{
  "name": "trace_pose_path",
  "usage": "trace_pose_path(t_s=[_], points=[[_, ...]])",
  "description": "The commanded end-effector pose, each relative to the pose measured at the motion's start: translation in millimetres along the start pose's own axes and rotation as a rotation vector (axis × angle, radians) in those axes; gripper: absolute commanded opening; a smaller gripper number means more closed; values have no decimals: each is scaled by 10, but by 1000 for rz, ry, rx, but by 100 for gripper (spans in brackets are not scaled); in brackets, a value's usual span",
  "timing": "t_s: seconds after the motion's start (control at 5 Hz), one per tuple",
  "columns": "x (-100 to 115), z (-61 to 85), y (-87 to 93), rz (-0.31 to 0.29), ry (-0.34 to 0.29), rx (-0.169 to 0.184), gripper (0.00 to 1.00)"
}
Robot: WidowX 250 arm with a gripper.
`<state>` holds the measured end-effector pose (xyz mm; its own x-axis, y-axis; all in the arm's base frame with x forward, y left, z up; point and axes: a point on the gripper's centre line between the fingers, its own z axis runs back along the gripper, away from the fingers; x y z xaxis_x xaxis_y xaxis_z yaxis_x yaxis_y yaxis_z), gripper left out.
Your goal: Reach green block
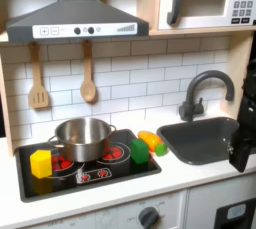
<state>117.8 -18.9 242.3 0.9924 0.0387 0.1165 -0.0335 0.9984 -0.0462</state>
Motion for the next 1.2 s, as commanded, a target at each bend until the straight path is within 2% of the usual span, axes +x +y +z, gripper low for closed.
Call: trace_pose_path(t_s=[0.0,0.2,1.0], points=[[201,-9,17,41,-36,12,100],[364,-15,129,46,-54,38,100],[1063,-25,421,130,-95,80,100]])
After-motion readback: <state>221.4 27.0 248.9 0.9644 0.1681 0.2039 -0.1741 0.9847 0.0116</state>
